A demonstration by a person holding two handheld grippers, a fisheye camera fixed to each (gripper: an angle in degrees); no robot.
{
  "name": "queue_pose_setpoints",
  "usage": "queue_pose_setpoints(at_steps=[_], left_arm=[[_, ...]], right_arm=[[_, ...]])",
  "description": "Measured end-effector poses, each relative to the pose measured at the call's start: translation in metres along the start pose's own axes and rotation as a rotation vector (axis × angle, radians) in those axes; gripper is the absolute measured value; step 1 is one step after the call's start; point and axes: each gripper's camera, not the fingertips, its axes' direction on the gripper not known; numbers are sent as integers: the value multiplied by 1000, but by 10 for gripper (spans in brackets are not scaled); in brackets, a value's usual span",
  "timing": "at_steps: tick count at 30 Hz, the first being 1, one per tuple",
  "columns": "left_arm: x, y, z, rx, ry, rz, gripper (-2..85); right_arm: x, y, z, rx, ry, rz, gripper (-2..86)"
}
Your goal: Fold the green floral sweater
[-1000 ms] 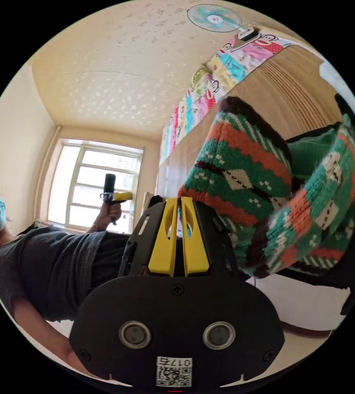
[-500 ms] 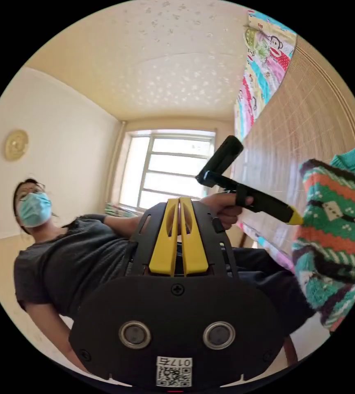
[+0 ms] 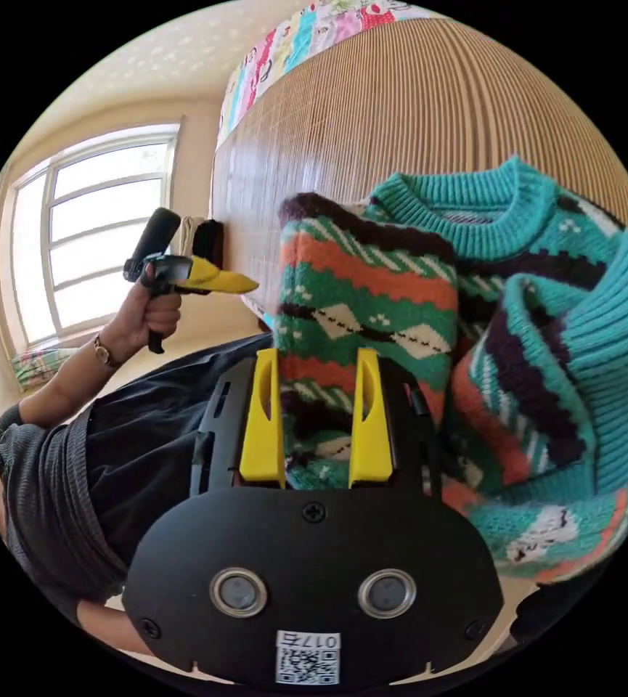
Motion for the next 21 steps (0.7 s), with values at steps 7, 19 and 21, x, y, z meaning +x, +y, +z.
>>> queue_pose_setpoints(at_steps=[7, 19, 21], left_arm=[[-62, -36, -18, 93, -117, -213, 199], [-73, 7, 14, -68, 364, 255, 51], [-36, 47, -21, -106, 390, 488, 49]], right_arm=[[7, 72, 56, 51, 24, 47, 36], [-2, 136, 77, 185, -215, -181, 27], [-35, 142, 84, 174, -221, -314, 27]])
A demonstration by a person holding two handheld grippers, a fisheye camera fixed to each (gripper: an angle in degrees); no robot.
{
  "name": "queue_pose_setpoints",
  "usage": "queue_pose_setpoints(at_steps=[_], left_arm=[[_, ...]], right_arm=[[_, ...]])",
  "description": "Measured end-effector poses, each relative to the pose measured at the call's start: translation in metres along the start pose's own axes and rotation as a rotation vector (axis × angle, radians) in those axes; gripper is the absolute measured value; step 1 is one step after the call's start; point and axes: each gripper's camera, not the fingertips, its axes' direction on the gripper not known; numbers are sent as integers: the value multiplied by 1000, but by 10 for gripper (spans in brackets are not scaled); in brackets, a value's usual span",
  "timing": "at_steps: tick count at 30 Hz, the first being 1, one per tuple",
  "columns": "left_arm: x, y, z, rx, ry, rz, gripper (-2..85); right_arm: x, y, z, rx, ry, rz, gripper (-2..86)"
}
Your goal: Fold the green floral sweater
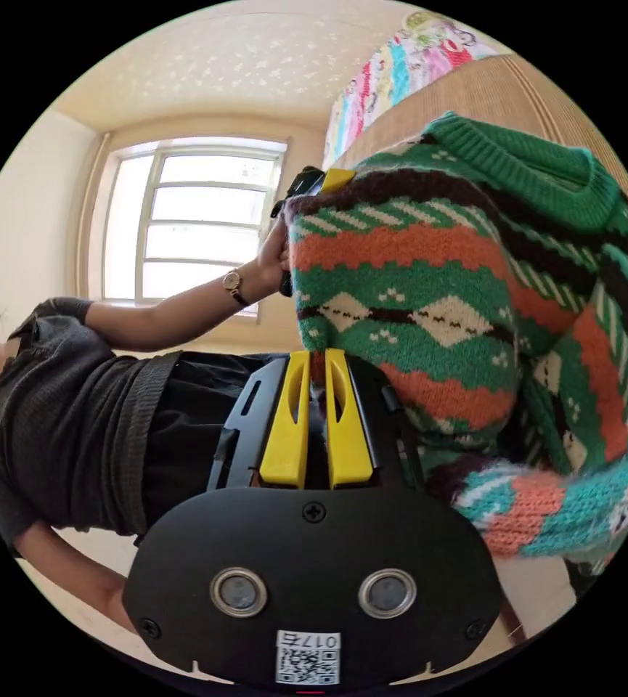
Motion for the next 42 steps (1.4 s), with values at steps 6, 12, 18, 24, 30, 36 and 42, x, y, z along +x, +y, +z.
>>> queue_pose_setpoints(at_steps=[6, 12, 18, 24, 30, 36, 42], left_arm=[[187, 72, -51, -180, 149, 578, 46], [362, 187, -108, -348, 566, 1194, 44], [466, 296, -157, -476, 954, 1471, 47], [512, 358, -204, -329, 1136, 1431, 47], [540, 408, -199, -219, 1249, 1427, 47], [569, 424, -165, -104, 1134, 1374, 48], [610, 461, -163, -53, 595, 1422, 52]], right_arm=[[-119, -14, 53, 129, -174, -404, 23], [-227, -11, 124, 233, -141, -717, 16], [-214, 11, 173, 465, 62, -621, 35], [-200, 18, 236, 618, 293, -460, 200], [-210, -12, 340, 445, 341, -522, 216], [-224, -34, 349, 557, 639, -359, 58], [-292, -22, 280, 844, 809, -340, 47]])
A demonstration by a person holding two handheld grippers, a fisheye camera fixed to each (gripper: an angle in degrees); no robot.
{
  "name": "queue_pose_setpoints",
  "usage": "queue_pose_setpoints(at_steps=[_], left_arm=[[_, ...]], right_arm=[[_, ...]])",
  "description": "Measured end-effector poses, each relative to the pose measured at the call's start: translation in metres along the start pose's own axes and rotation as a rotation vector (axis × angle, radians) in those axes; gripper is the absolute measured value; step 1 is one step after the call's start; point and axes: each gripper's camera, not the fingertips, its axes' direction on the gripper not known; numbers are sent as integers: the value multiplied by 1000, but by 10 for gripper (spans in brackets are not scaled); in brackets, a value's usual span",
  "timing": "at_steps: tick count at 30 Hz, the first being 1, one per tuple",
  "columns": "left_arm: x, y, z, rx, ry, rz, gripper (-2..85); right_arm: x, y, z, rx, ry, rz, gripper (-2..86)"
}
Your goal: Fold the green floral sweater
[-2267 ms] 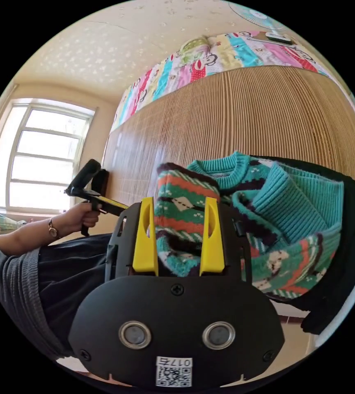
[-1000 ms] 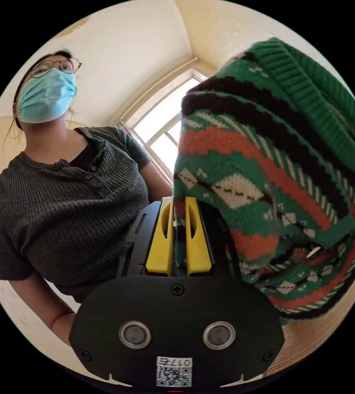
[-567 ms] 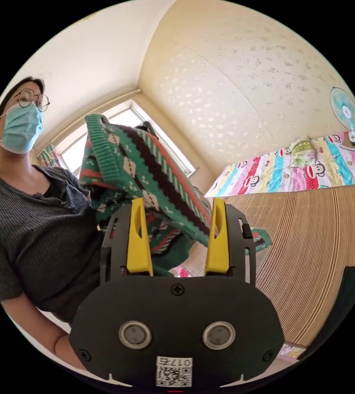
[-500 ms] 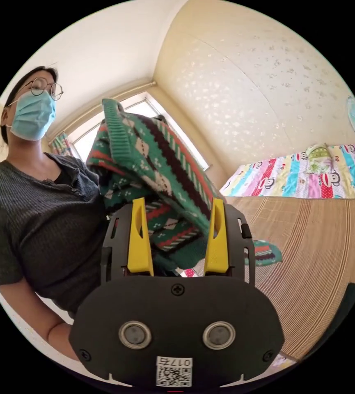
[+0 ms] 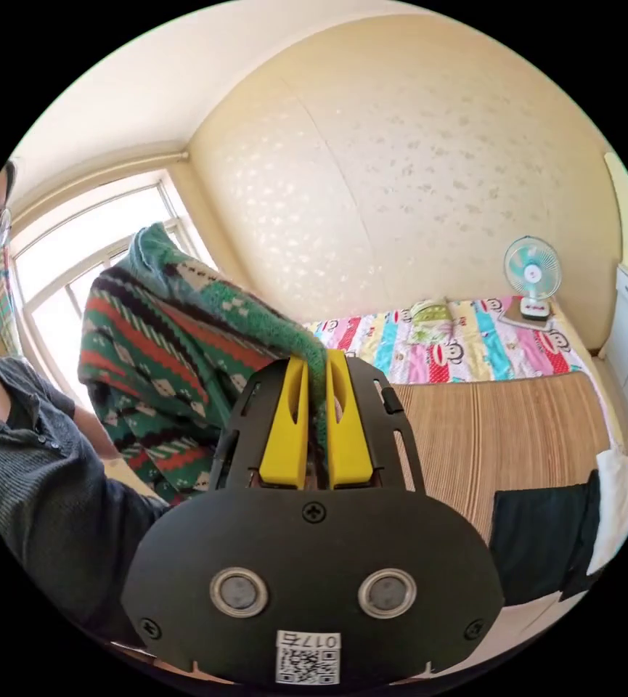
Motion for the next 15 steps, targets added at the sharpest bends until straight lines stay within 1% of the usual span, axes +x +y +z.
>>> queue_pose_setpoints(at_steps=[1, 3, 4, 6, 7, 9, 10, 11, 13, 14, 15], left_arm=[[1, -3, 7, -47, -48, -15, 51], [0, -13, 37, -249, -285, -109, 50], [-2, -14, 44, -300, -341, -140, 50], [-14, -9, 72, -497, -571, -264, 46], [-17, -6, 79, -536, -616, -288, 45], [-40, 18, 107, -684, -790, -426, 41], [-47, 26, 114, -714, -819, -458, 40], [-58, 42, 129, -735, -855, -488, 38], [-69, 62, 146, -634, -813, -498, 37], [-73, 70, 154, -530, -813, -507, 37], [-73, 76, 164, -416, -884, -506, 36]], right_arm=[[-8, -12, -14, 47, 62, -13, 46], [-19, -26, -32, 115, 125, -25, 46], [-26, -33, -42, 152, 148, -33, 46], [-35, -40, -51, 183, 172, -59, 46], [-43, -43, -55, 204, 184, -87, 46], [-54, -46, -60, 236, 194, -117, 46], [-61, -47, -63, 256, 195, -139, 46], [-68, -47, -66, 280, 201, -155, 46], [-78, -48, -73, 315, 229, -185, 46], [-81, -50, -80, 320, 238, -215, 46], [-81, -51, -83, 315, 235, -230, 46]])
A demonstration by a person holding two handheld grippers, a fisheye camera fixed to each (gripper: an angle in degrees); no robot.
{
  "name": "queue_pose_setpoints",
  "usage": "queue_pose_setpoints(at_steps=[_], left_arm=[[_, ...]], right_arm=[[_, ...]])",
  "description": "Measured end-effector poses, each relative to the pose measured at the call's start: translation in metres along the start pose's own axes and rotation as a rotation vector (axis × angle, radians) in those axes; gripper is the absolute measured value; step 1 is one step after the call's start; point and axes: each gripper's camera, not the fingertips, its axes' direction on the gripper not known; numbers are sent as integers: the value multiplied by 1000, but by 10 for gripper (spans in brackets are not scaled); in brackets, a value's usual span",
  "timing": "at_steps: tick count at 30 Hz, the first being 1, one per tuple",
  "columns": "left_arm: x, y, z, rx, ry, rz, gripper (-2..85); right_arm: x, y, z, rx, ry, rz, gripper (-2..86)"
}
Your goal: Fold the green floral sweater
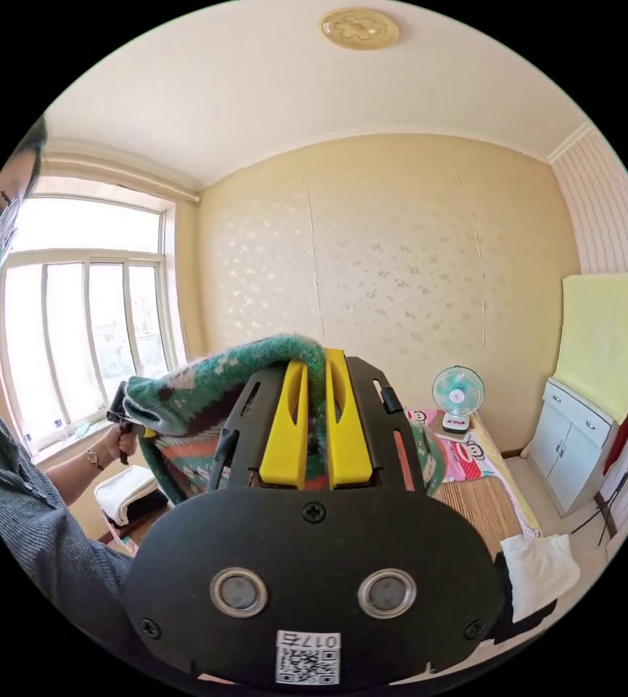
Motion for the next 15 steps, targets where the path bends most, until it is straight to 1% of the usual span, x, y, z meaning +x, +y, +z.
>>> queue_pose_setpoints(at_steps=[1, 3, 4, 6, 8, 9, 11, 12, 13, 14, 15], left_arm=[[6, 2, 3, 54, -33, -35, 36], [44, 3, 19, 207, -181, -132, 37], [58, 3, 24, 237, -214, -138, 37], [120, -6, 42, 336, -309, -97, 37], [159, -16, 46, 406, -317, -54, 36], [175, -28, 44, 430, -264, -29, 36], [190, -53, 34, 427, -196, -18, 36], [197, -72, 28, 411, -215, -25, 36], [198, -82, 26, 395, -246, -29, 36], [197, -104, 23, 361, -343, -31, 35], [185, -125, 26, 316, -444, -31, 36]], right_arm=[[3, -5, -5, -20, -19, -35, 45], [11, -12, -10, -82, -36, -80, 45], [19, -14, -14, -121, -30, -86, 44], [36, -14, -21, -156, -57, -52, 44], [63, -14, -31, -155, -127, 44, 43], [69, -15, -32, -154, -145, 65, 43], [88, -25, -19, -185, -219, 129, 44], [92, -29, -11, -206, -230, 148, 44], [101, -36, 14, -268, -236, 178, 45], [113, -40, 50, -356, -224, 190, 46], [119, -41, 72, -406, -209, 194, 46]])
